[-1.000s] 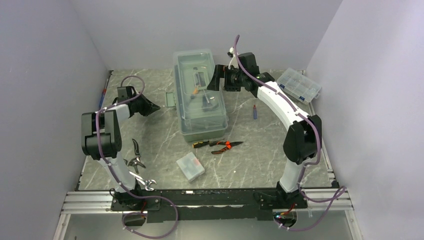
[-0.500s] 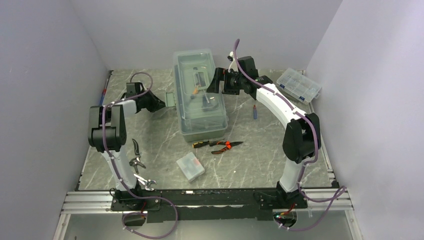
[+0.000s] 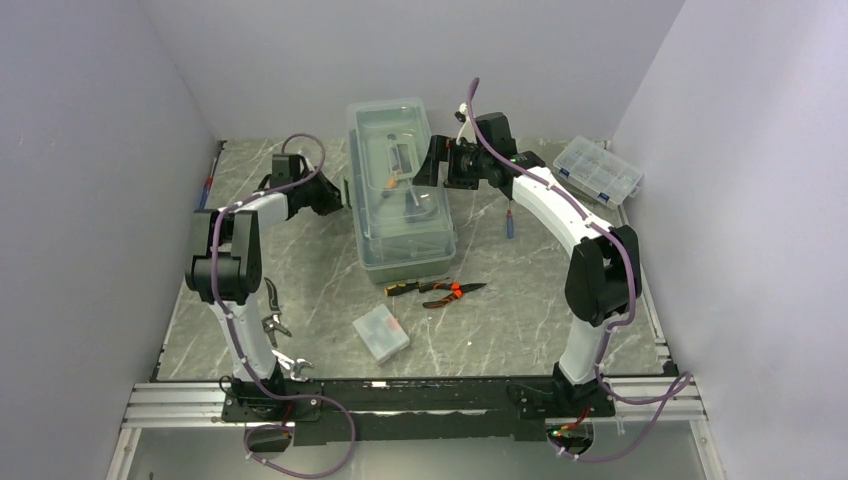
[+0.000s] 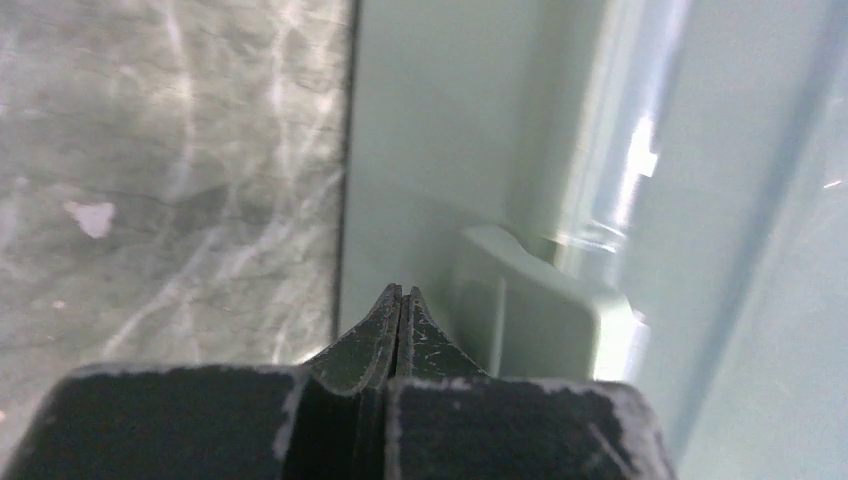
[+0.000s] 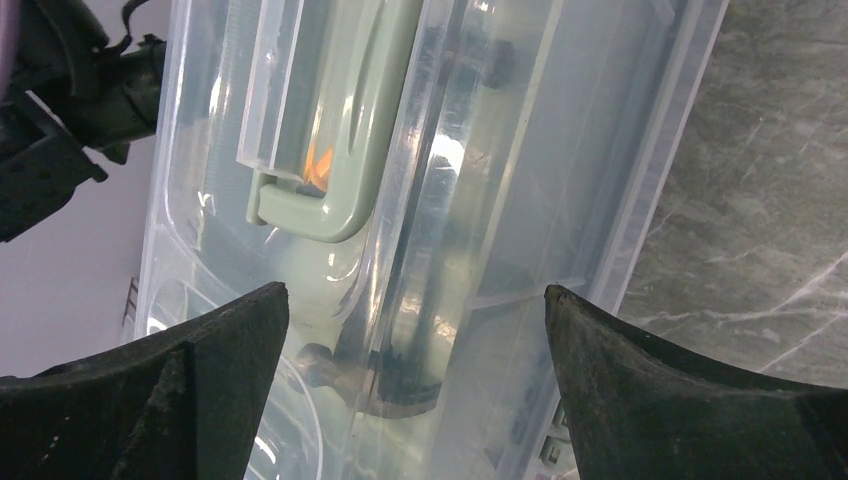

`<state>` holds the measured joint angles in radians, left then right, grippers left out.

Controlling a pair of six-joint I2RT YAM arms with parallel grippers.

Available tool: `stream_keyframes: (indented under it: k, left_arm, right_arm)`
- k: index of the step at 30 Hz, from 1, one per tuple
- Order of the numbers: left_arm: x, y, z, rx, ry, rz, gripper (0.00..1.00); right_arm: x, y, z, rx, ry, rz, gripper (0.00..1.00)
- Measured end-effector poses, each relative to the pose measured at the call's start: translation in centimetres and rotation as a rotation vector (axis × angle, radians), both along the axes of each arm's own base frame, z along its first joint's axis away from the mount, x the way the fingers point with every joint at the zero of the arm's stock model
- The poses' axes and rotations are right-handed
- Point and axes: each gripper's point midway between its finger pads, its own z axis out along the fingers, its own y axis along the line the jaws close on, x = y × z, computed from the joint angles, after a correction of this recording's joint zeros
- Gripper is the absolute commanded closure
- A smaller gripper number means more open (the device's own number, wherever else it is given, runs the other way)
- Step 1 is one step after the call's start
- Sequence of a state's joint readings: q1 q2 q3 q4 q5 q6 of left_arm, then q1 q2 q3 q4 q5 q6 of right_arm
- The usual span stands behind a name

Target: Pack the tool kit

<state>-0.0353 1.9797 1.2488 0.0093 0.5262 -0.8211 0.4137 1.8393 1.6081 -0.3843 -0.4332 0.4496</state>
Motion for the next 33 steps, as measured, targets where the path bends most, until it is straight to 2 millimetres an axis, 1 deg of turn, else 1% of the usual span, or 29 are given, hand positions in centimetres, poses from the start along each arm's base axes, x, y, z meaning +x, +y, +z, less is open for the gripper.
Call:
stream_keyframes:
  k: [3,6,11,15,19,25,30,33]
  left_arm:
    - [-0.3,-0.6,1.4,0.031,-0.026,-0.015,1.00]
    - [-0.2,-0.2,2.2,0.114,-0.036,-0.005,1.00]
    - [0.0,-0.1,2.7,0.238,-0.046,-0.008,1.00]
    - [-0.4,0.1,3.0,0.327,-0.050,-0.008,1.00]
    - [-0.9,0.2,3.5,0.393,-0.061,-0.013,1.00]
    - [-0.7,0.2,4.6,0.525,-0.084,-0.030,1.00]
    - [-0.6,0.3,5.1,0.553,-0.088,-0.022,1.00]
    - [-0.6,0.5,5.0,0.511,-0.089,-0.020,0.99]
  right_arm:
    - [0.0,0.0,0.0,0.000,0.000,0.000,0.01]
    - [0.0,0.0,0.0,0.000,0.000,0.000,0.01]
    - [0.0,0.0,0.0,0.000,-0.001,0.000,0.01]
    - [0.0,0.0,0.0,0.000,-0.001,0.000,0.01]
    - [0.0,0.0,0.0,0.000,0.000,0.000,0.01]
    - [0.0,0.0,0.0,0.000,-0.001,0.000,0.01]
    - [0.0,0.0,0.0,0.000,-0.001,0.000,0.01]
    - [0.0,0.0,0.0,0.000,-0.001,0.000,0.01]
